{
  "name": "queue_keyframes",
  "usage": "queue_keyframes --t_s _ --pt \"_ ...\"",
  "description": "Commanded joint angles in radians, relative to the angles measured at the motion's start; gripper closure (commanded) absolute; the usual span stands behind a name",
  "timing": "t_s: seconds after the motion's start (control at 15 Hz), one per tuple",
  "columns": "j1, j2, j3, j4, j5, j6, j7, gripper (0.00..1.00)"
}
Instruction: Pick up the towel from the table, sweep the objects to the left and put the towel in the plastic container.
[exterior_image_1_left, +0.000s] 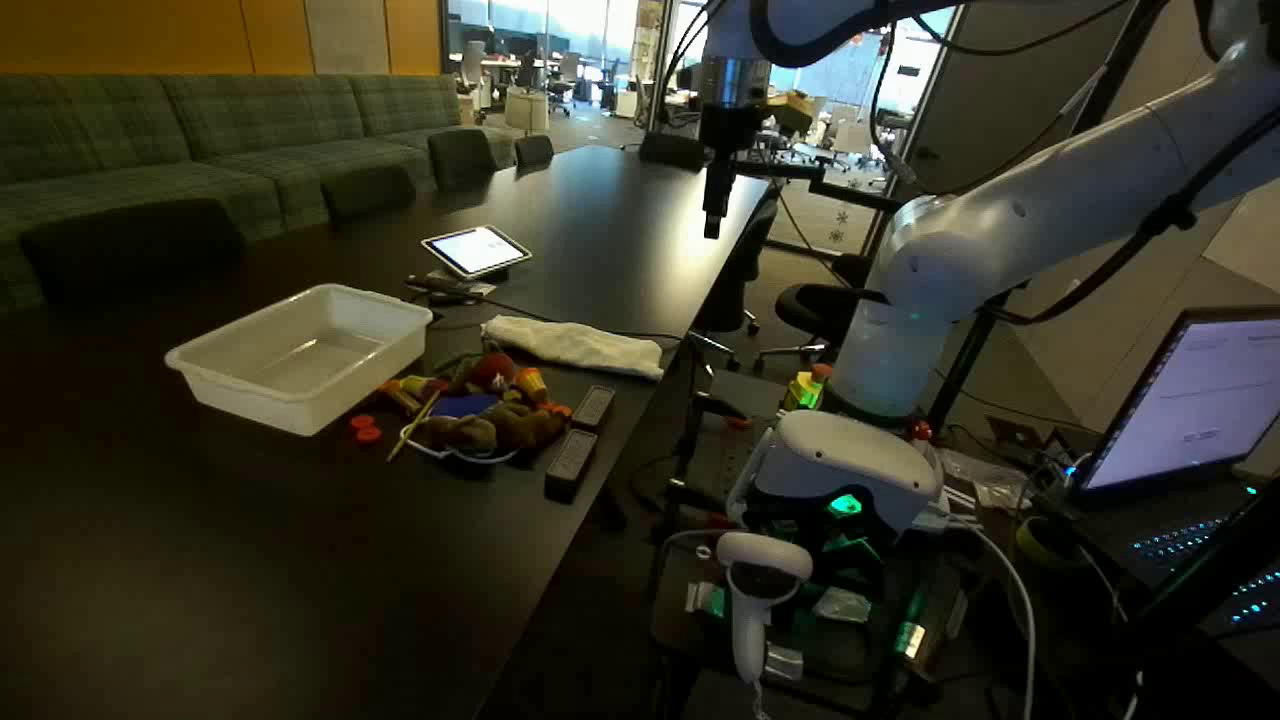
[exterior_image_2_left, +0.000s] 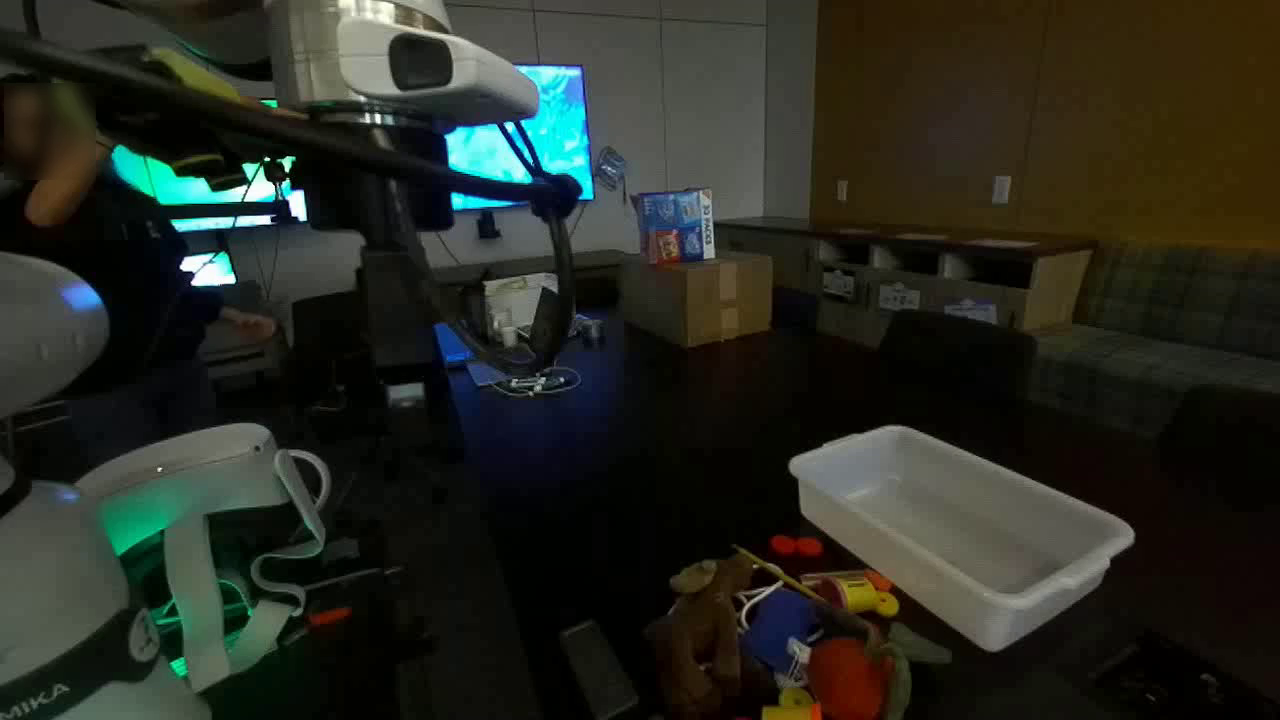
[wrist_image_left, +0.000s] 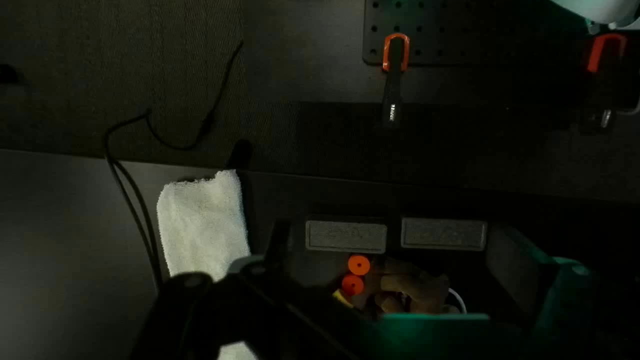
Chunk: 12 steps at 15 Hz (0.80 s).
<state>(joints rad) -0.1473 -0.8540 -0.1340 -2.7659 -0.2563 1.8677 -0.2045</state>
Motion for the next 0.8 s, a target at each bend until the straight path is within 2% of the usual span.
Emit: queue_keyframes --t_s 0.0,0.27,0.47,0.73 --pt "0.010 -0.001 -0.008 0.002 -0.006 -0.004 0.006 0.00" --pt "0.010 -0.001 -0.008 0.002 -0.006 -0.004 0.006 0.00" --pt "0.025 0.068 0.003 0.010 -0.010 0.055 0.021 0.00" --pt "0.035 0.280 -0.005 0.053 -0.038 0.281 0.005 0.00"
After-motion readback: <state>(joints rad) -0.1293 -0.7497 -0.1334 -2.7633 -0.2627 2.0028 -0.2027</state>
